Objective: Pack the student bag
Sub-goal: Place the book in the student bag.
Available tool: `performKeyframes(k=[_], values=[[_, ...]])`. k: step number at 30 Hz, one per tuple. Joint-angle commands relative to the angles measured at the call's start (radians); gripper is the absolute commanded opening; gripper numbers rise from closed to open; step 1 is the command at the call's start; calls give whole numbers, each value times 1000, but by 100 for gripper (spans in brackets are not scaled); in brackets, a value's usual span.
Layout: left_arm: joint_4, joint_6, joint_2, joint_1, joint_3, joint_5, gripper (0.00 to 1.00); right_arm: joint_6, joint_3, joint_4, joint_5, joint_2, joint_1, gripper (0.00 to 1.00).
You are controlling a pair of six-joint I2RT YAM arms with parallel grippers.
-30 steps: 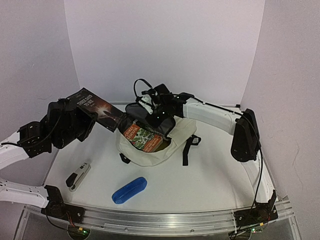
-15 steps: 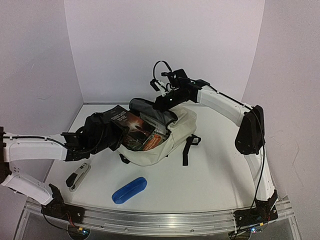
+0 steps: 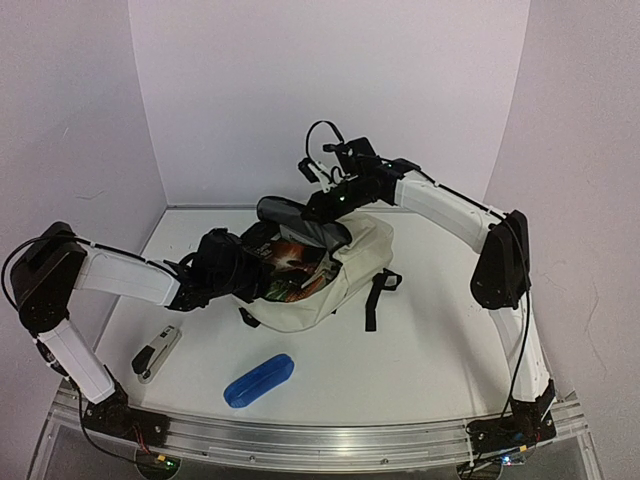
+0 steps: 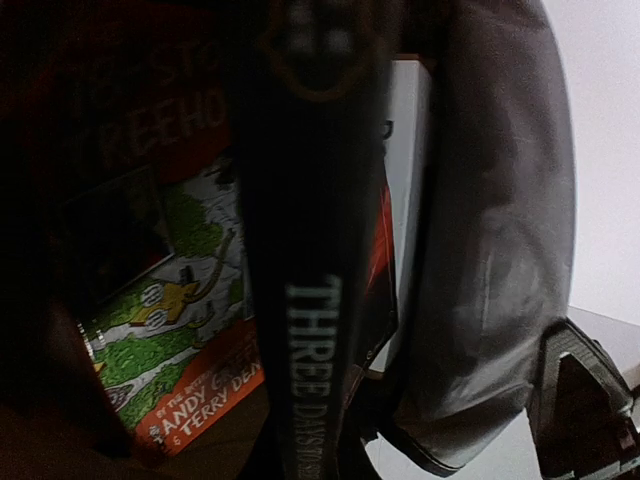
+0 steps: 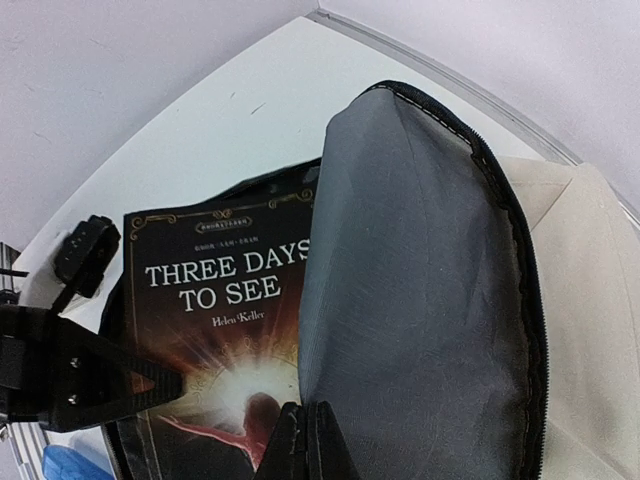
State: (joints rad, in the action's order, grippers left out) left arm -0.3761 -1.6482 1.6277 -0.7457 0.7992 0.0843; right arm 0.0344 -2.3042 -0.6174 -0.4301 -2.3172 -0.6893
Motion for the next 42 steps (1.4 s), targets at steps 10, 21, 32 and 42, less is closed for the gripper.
performKeyframes(k=[10,21,32,42], values=[[821,57,62,38,503,-41,55,4,23,70,-89,110,-1,0],[1235,296,144,87,819,-73,82,21,84,65,-124,139,-2,0],[1284,297,-2,92,663,-10,80,38,145,49,-155,165,-1,0],[1114,380,-96,228,468,-11,54,137,196,-23,-142,217,8,0]])
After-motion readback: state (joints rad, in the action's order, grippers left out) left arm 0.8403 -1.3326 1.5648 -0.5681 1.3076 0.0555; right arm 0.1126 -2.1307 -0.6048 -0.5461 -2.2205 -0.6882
